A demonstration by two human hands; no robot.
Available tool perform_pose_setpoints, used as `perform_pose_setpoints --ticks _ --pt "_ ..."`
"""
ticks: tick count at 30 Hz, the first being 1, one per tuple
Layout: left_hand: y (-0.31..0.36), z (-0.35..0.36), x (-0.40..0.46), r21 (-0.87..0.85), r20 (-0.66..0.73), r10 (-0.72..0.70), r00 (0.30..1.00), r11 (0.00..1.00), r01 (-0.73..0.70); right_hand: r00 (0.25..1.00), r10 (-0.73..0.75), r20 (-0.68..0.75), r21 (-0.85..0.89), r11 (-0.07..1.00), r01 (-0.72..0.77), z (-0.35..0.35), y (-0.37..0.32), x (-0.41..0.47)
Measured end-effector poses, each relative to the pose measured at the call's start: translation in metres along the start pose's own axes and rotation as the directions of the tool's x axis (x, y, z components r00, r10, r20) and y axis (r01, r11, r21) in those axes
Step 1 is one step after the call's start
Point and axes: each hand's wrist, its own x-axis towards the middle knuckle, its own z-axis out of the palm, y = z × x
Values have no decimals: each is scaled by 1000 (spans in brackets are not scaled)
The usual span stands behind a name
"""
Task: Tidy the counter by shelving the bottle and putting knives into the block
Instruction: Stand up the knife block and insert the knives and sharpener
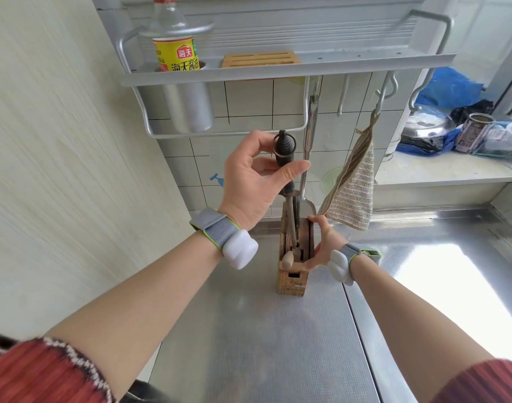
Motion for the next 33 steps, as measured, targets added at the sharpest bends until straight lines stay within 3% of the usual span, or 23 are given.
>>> perform_pose_setpoints --ticks 13,33 --pt "3 12 0 -20 54 26 998 999 -24 1000 -29 -4 25 999 29 0 9 7" --pt "5 32 -3 -179 124 -62 990 980 84 997 -69 -26 5 998 69 3 18 19"
